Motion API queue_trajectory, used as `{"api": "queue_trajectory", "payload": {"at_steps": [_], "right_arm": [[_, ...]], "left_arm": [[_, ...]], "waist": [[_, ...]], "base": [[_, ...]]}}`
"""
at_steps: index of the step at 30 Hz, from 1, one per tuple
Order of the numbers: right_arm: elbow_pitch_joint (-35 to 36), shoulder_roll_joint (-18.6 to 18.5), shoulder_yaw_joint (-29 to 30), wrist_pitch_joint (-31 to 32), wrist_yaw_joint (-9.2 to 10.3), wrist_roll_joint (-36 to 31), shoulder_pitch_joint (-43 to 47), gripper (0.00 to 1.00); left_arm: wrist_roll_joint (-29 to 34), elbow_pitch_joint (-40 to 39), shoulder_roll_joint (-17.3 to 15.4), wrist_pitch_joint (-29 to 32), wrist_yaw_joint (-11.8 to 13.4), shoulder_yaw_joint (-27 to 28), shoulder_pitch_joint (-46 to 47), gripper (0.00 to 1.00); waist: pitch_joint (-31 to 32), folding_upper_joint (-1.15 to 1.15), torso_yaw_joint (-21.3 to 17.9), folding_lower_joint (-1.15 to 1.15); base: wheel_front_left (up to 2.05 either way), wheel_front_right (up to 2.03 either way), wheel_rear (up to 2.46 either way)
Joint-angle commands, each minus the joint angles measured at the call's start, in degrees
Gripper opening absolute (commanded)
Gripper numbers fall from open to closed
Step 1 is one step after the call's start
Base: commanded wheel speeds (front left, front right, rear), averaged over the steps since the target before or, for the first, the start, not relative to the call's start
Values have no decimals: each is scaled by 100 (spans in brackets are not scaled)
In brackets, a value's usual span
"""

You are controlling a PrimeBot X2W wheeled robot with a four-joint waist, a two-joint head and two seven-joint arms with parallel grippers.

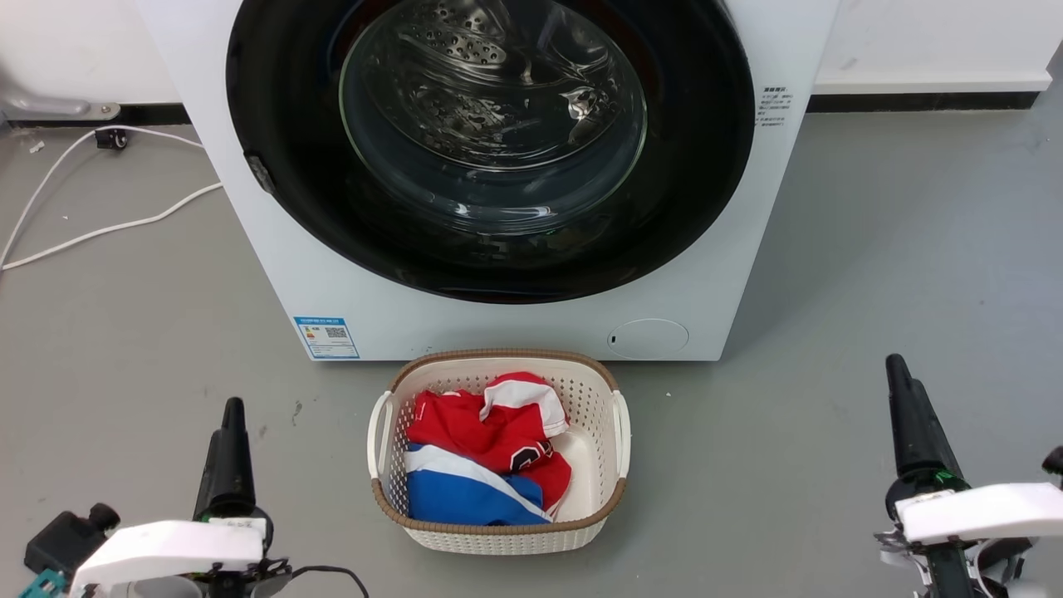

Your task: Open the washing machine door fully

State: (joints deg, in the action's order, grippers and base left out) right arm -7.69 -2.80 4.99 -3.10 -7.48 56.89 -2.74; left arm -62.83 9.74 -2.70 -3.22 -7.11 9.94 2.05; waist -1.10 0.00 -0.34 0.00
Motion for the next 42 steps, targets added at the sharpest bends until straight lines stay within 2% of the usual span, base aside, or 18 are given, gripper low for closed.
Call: {"api": "queue_trajectory", "payload": {"at_steps": [1, 9, 16, 21, 34, 42], "right_arm": [[173, -12, -42, -57, -1, -375, -150, 100], [464, -13, -160, -209, -1, -1453, -164, 100], [646, -13, -314, -332, -1, -2354, -125, 100], [696, -12, -318, -416, -1, -2949, -79, 100], [832, -12, -387, -606, -1, -4024, -10, 100], [909, -12, -432, -716, -1, -4623, 9, 100]], "left_arm": [[300, -213, -14, -57, 59, -44, 38, 100], [1354, -702, -16, -208, 323, -438, -25, 100], [2366, -920, -16, -329, 340, -726, -117, 100], [3030, -1014, -28, -414, 498, -984, -114, 100], [3903, -1386, -345, -595, 891, -1653, -157, 100], [4439, -1465, -661, -711, 1308, -2258, -97, 100]], "waist": [[-7, 0, 2, 0], [-38, 0, 0, 0], [-55, 0, -12, 0], [-69, 0, -22, 0], [-62, 0, -45, 0], [-87, 0, -62, 0]], "base": [[0, 0, 0], [0, 0, 0], [0, 0, 0], [0, 0, 0], [0, 0, 0], [0, 0, 0]]}}
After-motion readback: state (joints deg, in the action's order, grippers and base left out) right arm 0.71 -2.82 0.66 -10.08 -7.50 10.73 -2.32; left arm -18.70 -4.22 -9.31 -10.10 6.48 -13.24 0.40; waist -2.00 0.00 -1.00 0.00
